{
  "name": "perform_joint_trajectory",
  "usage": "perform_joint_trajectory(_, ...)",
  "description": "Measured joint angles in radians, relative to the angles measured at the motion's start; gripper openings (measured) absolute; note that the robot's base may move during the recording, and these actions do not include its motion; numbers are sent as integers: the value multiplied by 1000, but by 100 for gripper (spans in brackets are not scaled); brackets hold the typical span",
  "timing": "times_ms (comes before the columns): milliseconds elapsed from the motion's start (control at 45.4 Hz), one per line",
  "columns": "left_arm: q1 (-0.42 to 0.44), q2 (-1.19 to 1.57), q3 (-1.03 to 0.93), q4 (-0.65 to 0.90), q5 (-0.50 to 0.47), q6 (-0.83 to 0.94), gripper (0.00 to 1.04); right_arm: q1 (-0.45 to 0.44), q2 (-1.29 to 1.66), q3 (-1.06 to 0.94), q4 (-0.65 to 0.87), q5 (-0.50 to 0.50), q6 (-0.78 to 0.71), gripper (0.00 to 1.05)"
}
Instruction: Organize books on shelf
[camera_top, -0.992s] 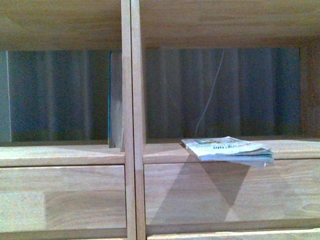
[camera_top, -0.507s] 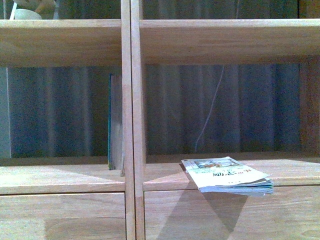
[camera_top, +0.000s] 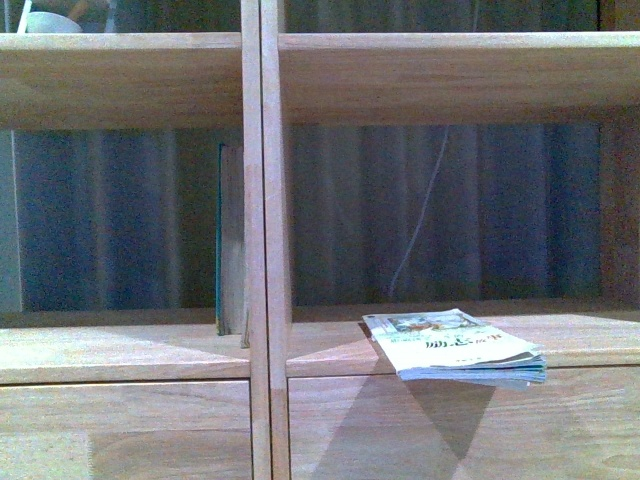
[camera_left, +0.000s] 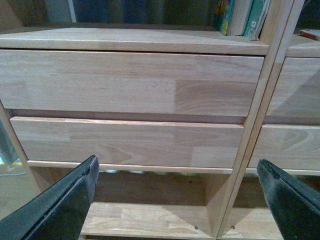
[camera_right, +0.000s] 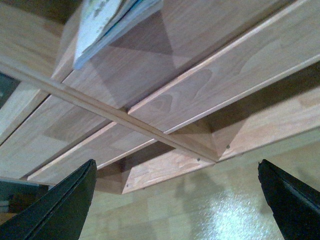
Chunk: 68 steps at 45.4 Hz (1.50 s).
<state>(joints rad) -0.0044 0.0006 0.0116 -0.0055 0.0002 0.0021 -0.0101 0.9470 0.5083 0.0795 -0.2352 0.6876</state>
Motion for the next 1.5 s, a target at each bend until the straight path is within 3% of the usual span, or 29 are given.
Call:
perform_joint_trajectory(397, 0, 0, 0, 0, 0, 0, 97, 121, 385, 386, 18, 62, 295, 98)
perform_joint_trajectory(661, 0, 0, 0, 0, 0, 0, 97, 207, 509, 482, 22, 89, 414, 98)
perform_joint_trajectory(1014, 0, 0, 0, 0, 0, 0, 97, 262, 640, 566, 48, 124, 499, 98)
perform_joint_trajectory(1499, 0, 0, 0, 0, 0, 0, 97, 281, 842, 787, 56, 232, 500, 98)
